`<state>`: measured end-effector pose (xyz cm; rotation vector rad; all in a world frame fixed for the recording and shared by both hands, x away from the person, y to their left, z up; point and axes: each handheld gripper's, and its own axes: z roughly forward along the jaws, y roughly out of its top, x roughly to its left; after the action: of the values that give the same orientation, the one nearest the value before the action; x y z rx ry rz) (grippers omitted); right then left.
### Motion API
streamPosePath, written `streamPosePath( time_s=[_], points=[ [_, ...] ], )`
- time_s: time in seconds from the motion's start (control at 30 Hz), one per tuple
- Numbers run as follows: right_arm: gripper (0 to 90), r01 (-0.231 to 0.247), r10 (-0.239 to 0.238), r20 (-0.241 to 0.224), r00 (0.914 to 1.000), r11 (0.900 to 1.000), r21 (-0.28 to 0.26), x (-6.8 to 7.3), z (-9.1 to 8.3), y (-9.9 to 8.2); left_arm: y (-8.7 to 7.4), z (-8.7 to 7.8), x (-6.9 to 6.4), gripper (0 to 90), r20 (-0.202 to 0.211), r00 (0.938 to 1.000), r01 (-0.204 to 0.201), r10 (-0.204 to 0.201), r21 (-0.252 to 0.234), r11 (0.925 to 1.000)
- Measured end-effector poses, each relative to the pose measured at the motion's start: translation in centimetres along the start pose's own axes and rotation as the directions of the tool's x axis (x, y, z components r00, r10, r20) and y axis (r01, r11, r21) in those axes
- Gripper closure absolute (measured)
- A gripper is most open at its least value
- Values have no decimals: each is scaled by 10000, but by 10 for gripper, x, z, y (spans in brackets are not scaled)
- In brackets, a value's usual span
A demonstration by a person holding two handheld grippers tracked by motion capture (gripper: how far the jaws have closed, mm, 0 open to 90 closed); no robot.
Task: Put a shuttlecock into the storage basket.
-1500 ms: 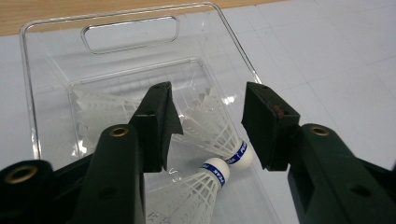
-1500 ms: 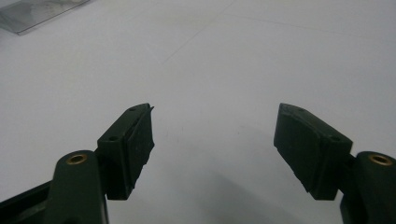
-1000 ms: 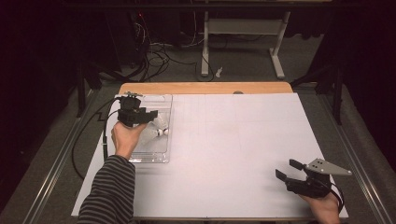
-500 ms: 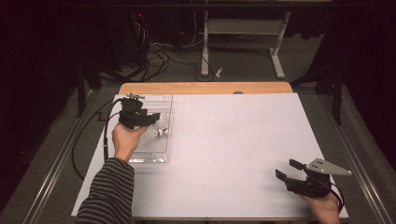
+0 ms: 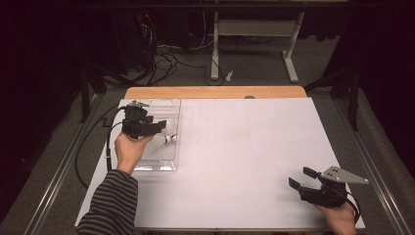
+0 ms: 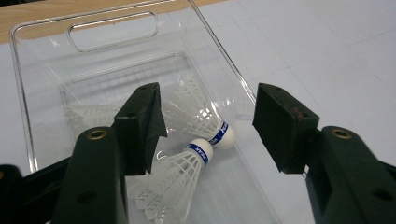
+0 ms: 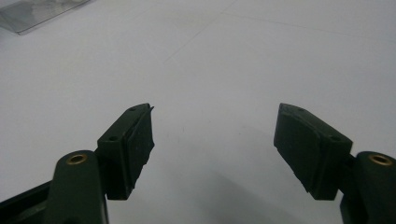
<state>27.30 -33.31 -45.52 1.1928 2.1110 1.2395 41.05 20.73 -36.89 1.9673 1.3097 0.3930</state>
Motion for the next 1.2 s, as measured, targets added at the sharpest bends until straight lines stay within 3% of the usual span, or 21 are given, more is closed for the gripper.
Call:
streamPosePath(
  time_s=[0.53, 0.77, 1.2],
  points=[
    [289, 17, -17, -9, 10000, 10000, -7, 0, 0, 0, -2, -15, -14, 419, 261, 9986, -440, 451, -413, 9982],
    [289, 11, -11, -4, 10000, 10000, -7, 0, 0, 0, -7, -21, -16, 419, 369, 9982, -442, 471, -753, 9962],
    [289, -6, 6, 7, 10000, 10000, 12, 1, 0, 0, -17, -28, -15, 415, 435, 9979, -427, 470, -952, 9945]
  ],
)
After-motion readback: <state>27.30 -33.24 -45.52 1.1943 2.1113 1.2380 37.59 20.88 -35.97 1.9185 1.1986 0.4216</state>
